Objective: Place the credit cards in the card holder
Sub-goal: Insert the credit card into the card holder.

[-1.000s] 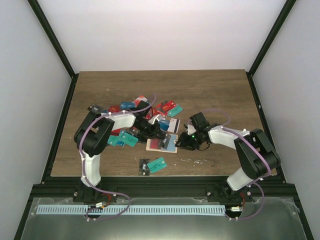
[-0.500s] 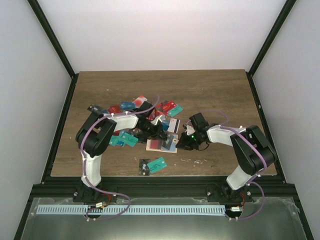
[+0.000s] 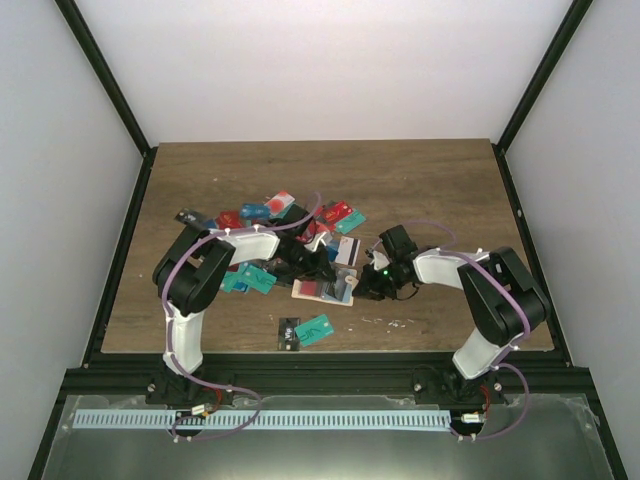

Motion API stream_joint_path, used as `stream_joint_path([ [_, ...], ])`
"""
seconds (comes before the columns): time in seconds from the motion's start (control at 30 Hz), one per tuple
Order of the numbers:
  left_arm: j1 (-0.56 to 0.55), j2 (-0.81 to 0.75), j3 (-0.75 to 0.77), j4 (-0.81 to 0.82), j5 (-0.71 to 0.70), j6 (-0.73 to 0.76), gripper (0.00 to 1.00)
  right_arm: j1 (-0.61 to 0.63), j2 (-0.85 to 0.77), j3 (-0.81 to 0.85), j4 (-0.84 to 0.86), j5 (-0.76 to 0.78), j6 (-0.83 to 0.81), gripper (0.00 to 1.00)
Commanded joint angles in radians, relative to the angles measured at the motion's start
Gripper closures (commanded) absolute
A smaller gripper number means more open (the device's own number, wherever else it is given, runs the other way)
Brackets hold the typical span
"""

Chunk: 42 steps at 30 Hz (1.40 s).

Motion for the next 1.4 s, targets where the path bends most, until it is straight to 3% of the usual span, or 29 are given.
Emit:
stream_joint_path([
  [0.0,-0.011,0.012,-0.047,0.005,-0.104,-0.054,0.96,-0.003,0.028,0.023,0.010,0.013,-0.019,0.94],
  [0.7,-0.037,0.011,-0.055,0.058,-0.140,-0.131,0.96,-0.003,0.016,0.031,-0.008,0.005,-0.042,0.93],
  [1.37,-0.037,-0.060,-0.029,-0.026,-0.190,-0.125,0.74,-0.005,0.004,0.028,0.000,0.007,-0.029,0.93],
])
